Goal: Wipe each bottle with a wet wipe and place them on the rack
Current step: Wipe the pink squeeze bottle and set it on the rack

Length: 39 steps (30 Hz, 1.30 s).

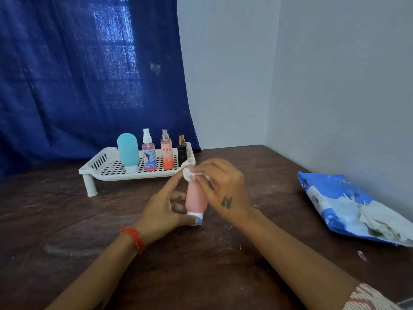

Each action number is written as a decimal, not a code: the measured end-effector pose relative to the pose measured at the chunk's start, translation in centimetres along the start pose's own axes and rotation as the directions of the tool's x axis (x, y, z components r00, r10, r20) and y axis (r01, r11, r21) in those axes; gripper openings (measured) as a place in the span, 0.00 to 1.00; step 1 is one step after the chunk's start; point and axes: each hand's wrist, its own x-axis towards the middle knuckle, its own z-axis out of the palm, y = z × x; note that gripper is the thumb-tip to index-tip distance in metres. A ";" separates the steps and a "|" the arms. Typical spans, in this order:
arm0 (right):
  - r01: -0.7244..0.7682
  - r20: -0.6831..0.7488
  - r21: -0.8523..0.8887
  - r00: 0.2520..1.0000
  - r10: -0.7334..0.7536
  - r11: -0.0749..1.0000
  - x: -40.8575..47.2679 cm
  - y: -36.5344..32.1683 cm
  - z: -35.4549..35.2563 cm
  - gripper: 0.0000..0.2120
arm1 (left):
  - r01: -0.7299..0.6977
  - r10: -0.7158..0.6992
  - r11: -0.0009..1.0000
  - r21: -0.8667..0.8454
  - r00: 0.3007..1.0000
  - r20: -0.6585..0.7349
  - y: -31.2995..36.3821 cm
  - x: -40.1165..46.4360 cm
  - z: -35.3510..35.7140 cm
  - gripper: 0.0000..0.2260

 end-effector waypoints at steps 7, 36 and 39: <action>-0.126 -0.027 0.043 0.992 0.127 0.991 0.2 0.5 -0.1 0.08 | 0.016 -0.016 1.000 -0.012 1.000 0.013 -0.2 0.0 -0.2 0.50; -0.362 -0.087 0.185 0.920 0.382 0.914 0.5 0.2 -0.4 0.06 | 0.015 -0.013 0.999 -0.043 0.999 0.039 0.5 -0.3 0.1 0.51; -0.482 0.001 0.240 0.868 0.496 0.843 0.3 0.5 -1.0 0.07 | 0.010 -0.009 1.000 -0.004 0.999 0.048 0.5 -0.3 -0.1 0.48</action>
